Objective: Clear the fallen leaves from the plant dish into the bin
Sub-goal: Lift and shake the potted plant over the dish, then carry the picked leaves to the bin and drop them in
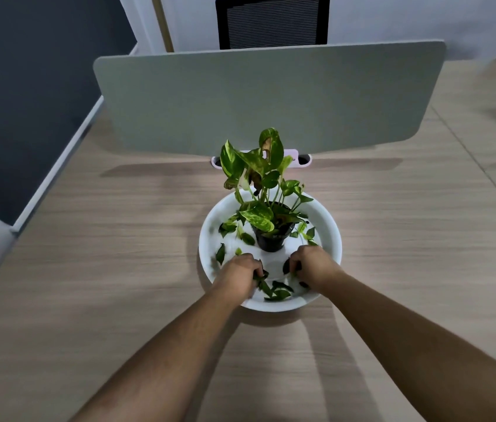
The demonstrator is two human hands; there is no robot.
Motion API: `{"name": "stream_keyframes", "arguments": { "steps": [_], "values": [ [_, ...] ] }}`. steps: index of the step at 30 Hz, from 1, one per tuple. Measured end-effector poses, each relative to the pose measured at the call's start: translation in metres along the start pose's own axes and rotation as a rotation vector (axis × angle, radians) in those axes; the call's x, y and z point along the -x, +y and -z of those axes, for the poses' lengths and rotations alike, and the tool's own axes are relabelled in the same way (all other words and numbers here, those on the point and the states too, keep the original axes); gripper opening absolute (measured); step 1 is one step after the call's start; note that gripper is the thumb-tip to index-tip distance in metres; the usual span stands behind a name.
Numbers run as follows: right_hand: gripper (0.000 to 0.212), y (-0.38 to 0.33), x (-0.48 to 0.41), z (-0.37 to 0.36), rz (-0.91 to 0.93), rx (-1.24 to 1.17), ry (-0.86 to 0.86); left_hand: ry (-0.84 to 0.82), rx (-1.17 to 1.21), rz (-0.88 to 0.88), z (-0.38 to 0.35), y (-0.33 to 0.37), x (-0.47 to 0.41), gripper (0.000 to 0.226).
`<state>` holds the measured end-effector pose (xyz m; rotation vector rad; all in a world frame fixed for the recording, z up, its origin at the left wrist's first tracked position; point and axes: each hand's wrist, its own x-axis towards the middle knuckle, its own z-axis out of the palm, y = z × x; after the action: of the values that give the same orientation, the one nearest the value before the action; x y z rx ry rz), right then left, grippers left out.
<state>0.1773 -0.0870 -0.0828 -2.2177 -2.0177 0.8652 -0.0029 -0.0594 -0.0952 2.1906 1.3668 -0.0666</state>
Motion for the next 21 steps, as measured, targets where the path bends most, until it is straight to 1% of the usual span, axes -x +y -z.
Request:
{"name": "stream_keyframes", "arguments": {
  "steps": [3,6,10,14,17,19,21],
  "values": [
    [0.024,-0.002,-0.001,0.004,-0.033,-0.099,0.059,0.033,0.028,0.033,0.003,-0.001,0.0,0.02],
    [0.019,-0.003,0.001,0.012,-0.037,-0.192,0.141,0.091,0.152,0.057,0.014,0.003,0.001,0.019],
    [0.015,-0.013,0.007,0.024,-0.019,-0.281,0.162,0.183,0.248,0.118,0.035,0.005,0.006,0.017],
    [0.014,-0.045,0.018,0.022,0.131,-0.27,0.118,0.349,0.322,0.202,0.051,0.006,0.036,0.015],
    [0.015,-0.082,0.024,0.021,0.307,-0.24,0.081,0.507,0.382,0.32,0.058,-0.001,0.08,0.015],
    [0.013,-0.11,0.026,0.018,0.377,-0.275,0.053,0.584,0.406,0.393,0.062,-0.013,0.111,0.013],
    [0.012,-0.15,0.036,0.005,0.465,-0.302,-0.007,0.677,0.437,0.507,0.065,-0.032,0.161,0.01]
  ]
}}
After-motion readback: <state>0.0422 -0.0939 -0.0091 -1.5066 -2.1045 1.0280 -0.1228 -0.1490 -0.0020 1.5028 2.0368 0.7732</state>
